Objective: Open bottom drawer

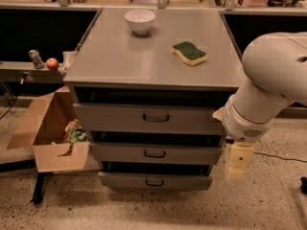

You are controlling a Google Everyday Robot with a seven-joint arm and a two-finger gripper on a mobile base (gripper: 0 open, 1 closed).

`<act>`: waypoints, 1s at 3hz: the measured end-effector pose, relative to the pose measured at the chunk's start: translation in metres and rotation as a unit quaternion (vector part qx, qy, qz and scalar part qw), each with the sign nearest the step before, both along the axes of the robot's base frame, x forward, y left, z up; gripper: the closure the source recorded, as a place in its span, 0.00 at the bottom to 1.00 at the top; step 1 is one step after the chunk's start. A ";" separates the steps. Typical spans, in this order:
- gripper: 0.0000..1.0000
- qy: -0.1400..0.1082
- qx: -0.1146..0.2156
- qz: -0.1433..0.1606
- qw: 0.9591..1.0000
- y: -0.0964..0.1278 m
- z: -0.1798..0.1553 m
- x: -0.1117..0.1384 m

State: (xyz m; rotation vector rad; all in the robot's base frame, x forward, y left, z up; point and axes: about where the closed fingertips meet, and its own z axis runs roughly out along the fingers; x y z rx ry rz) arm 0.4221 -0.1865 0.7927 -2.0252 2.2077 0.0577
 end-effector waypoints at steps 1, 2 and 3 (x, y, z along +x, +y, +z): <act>0.00 -0.001 -0.003 0.000 1.000 0.000 -0.004 0.001; 0.00 -0.003 -0.013 -0.002 1.000 0.002 -0.023 0.003; 0.00 -0.007 -0.034 0.011 0.999 0.002 -0.074 0.003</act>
Offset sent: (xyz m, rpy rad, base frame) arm 0.0061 0.0037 -0.0427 -0.0498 -0.0156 -0.0109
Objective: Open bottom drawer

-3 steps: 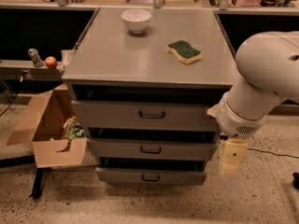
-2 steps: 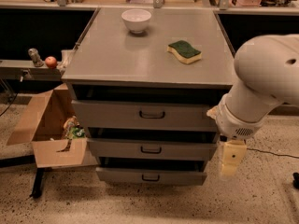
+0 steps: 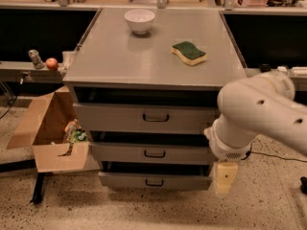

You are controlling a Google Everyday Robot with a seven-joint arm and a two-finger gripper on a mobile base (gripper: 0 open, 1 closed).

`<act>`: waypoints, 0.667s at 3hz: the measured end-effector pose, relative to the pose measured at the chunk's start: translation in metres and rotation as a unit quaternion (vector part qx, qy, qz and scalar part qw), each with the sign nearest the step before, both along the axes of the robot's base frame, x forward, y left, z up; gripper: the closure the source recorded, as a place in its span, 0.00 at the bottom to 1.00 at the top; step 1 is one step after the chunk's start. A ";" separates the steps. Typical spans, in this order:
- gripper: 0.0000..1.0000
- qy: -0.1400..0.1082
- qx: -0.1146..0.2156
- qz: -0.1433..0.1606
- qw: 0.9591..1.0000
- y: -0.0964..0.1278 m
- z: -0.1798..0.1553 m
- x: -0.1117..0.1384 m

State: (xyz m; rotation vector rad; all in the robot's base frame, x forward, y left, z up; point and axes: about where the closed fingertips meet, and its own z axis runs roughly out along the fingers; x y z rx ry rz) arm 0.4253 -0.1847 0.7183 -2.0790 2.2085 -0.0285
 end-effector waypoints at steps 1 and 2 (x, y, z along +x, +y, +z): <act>0.00 0.000 0.014 0.014 1.000 0.005 -0.065 0.004; 0.00 0.028 0.050 0.018 0.998 0.013 -0.134 0.009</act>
Offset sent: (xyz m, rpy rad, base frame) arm 0.0201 0.0195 -0.1959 0.1710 0.0954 0.0483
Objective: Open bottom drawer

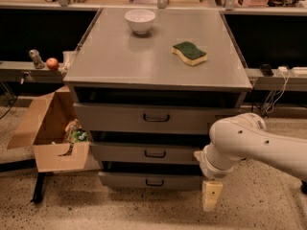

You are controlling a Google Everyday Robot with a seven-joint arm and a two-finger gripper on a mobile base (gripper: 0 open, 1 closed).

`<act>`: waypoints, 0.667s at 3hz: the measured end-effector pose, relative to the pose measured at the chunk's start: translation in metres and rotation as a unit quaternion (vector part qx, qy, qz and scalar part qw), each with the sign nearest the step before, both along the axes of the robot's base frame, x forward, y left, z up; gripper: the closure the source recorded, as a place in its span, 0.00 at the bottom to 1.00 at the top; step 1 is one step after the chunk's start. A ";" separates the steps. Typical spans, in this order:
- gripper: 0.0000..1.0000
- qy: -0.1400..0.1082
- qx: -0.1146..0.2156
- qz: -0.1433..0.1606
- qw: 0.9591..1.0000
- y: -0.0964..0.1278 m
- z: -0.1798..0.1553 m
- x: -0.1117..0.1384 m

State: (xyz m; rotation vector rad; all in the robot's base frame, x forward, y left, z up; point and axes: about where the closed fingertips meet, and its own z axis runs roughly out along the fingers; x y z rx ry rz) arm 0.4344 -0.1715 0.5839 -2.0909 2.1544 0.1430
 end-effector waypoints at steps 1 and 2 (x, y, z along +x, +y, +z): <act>0.00 -0.001 0.001 0.002 1.000 0.001 -0.004 0.000; 0.00 -0.003 0.004 0.009 1.000 0.004 -0.017 -0.001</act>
Offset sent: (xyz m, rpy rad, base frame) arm 0.0001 0.0084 -0.0316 0.0150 -0.0155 0.0321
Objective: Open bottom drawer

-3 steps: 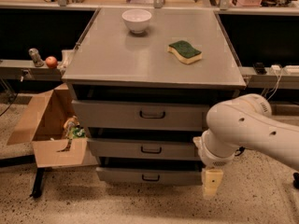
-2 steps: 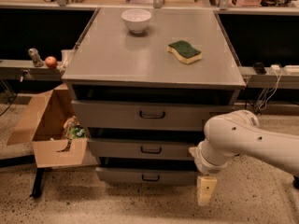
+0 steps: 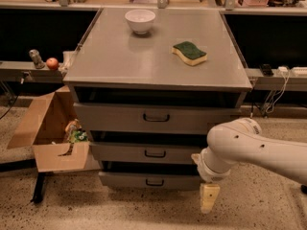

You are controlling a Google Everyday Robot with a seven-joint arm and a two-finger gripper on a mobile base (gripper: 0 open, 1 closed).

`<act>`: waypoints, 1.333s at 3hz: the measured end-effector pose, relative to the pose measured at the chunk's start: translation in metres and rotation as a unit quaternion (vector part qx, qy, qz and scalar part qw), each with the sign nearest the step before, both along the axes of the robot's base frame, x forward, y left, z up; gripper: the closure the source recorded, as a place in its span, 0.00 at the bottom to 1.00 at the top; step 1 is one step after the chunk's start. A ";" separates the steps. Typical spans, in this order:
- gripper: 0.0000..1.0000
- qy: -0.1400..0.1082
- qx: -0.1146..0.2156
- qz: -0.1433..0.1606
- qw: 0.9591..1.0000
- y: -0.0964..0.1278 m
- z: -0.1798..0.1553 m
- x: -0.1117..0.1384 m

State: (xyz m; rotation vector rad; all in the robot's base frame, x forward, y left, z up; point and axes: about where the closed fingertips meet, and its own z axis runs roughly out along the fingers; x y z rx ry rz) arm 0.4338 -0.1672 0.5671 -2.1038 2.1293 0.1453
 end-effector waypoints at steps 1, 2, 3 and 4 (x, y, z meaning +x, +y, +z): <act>0.00 0.010 0.020 0.021 1.000 0.013 -0.035 0.003; 0.00 0.048 0.066 0.028 0.996 0.025 -0.104 0.006; 0.00 0.092 0.098 0.034 0.990 0.036 -0.162 -0.001; 0.00 0.092 0.098 0.034 0.990 0.036 -0.162 -0.001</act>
Offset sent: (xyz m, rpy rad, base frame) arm 0.0065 0.0318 -0.1585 0.2132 0.1595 0.0532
